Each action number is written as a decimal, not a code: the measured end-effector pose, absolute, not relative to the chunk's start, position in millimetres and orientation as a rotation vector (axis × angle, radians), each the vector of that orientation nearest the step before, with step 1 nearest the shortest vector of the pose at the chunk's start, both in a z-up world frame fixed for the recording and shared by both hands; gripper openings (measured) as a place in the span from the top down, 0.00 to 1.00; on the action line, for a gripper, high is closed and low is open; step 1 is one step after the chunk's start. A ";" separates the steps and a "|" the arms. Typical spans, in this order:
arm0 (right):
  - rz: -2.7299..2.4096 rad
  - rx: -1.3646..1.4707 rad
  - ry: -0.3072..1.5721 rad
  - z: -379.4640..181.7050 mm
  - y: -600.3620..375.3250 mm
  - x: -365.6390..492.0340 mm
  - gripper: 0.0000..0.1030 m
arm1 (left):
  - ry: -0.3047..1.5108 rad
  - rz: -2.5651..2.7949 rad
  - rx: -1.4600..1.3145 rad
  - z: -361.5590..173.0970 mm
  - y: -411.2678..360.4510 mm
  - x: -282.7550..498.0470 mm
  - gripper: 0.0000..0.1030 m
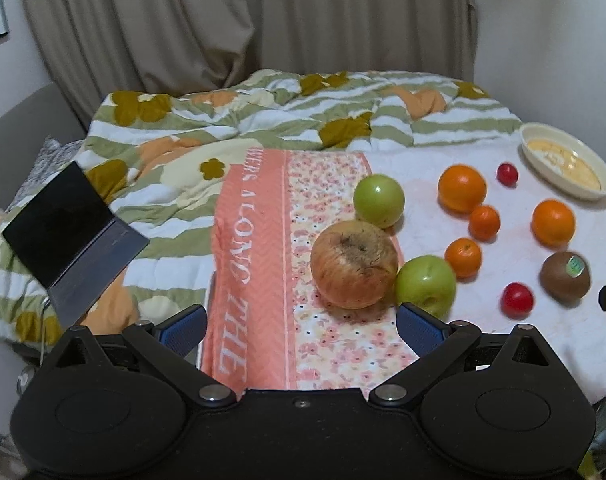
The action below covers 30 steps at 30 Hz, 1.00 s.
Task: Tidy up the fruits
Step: 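Grasp the large red-brown apple with the left tool while the right tool grasps the kiwi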
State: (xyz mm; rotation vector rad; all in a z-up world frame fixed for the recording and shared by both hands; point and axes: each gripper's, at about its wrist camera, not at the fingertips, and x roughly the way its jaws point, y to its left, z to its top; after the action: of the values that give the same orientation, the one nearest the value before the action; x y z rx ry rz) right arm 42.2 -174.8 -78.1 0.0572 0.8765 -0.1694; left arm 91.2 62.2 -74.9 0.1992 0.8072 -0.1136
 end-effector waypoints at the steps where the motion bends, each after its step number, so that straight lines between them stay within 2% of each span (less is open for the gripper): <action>1: -0.175 0.057 0.875 -83.0 -174.6 44.0 0.00 | 0.809 -0.125 0.208 -80.5 62.3 95.5 0.02; 10: -0.212 0.097 0.873 -118.9 -176.9 61.5 0.00 | 0.816 -0.217 0.315 -119.4 53.3 127.6 0.07; 22: -0.214 0.143 0.865 -129.7 -177.3 80.1 0.00 | 0.759 -0.298 0.430 -126.4 31.6 145.6 0.08; 25: -0.213 0.153 0.868 -131.4 -177.8 81.4 0.00 | 0.750 -0.315 0.449 -127.9 27.8 148.9 0.12; 29: -0.207 0.174 0.876 -134.6 -178.0 83.8 0.00 | 0.752 -0.350 0.450 -130.4 24.6 152.0 0.24; 30: -0.205 0.177 0.877 -135.5 -177.9 84.4 0.00 | 0.749 -0.349 0.449 -130.2 23.5 151.1 0.24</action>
State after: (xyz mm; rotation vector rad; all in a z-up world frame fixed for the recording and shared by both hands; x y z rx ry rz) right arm 84.4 -177.9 -135.5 0.1773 0.8773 -0.2055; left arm 151.1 23.5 -130.2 0.4487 0.7494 -0.3492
